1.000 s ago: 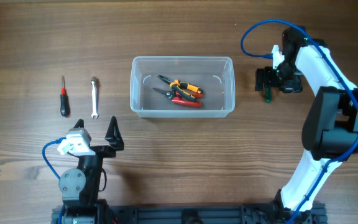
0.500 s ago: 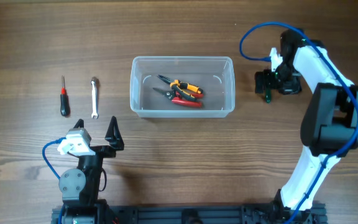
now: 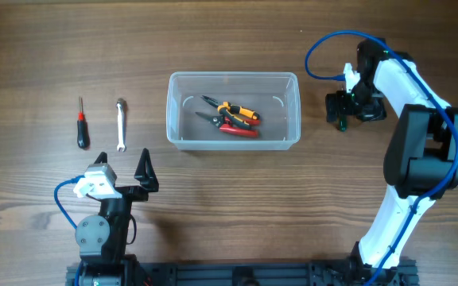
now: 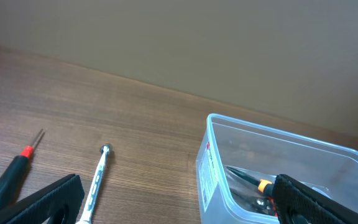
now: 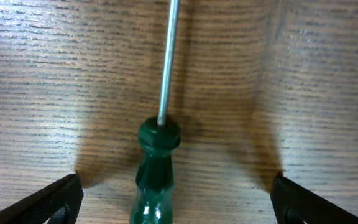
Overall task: Pack container
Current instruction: 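Lower the right gripper and grasp the green screwdriver by its handle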
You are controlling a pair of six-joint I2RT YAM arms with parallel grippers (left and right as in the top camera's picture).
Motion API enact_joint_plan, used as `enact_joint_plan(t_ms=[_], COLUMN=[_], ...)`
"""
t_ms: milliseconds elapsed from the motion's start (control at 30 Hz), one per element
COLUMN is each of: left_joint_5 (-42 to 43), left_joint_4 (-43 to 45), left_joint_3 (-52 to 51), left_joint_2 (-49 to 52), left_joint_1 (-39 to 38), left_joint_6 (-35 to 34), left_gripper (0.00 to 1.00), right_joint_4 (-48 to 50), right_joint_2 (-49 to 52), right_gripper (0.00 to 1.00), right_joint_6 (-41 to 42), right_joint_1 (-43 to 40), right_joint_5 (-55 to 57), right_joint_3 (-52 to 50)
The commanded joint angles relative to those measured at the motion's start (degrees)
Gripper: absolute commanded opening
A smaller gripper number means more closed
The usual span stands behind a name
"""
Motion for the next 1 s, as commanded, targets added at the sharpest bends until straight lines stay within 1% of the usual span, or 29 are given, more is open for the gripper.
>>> enact_joint_plan(t_ms=[0,167,333,500,800,933,967], left_joint_5=[-0.1,-0.1,-0.1,-0.1,-0.1,-0.1,-0.1], left_joint_4=[-0.3,-0.3,-0.3,-0.3,-0.3,-0.3,-0.3], left_joint_3=[-0.3,-0.3,-0.3,-0.3,-0.3,-0.3,-0.3], left_joint_2=[-0.3,-0.3,-0.3,-0.3,-0.3,-0.3,-0.3], left_joint_1=[0.3,0.3,0.3,0.3,0.3,0.3,0.3], left_joint_6=[-0.5,-0.5,-0.5,-0.5,-0.5,-0.5,-0.5], left_gripper=[1.0,1.0,1.0,1.0,1.0,1.0,1.0], right_joint_4=[0.7,1.0,1.0,1.8,1.8,1.9,1.9], right_joint_2=[1.9,1.9,1.9,2.0,2.0,2.0,2.0], right_gripper=[0.96,0.96,0.93,0.94,0.95,0.88,0.85], right_joint_6=[-2.0,-1.5,-1.8,-1.7,-0.4,-0.4,-0.4], right_joint_1=[0.2,0.3,1.4,3.2,3.2,3.2,3.2], right_joint_5=[1.5,1.4,1.5,2.5,2.5,2.5,2.5], right_joint_3=[-0.4,-0.4,-0.4,-0.4,-0.4,-0.4,-0.4])
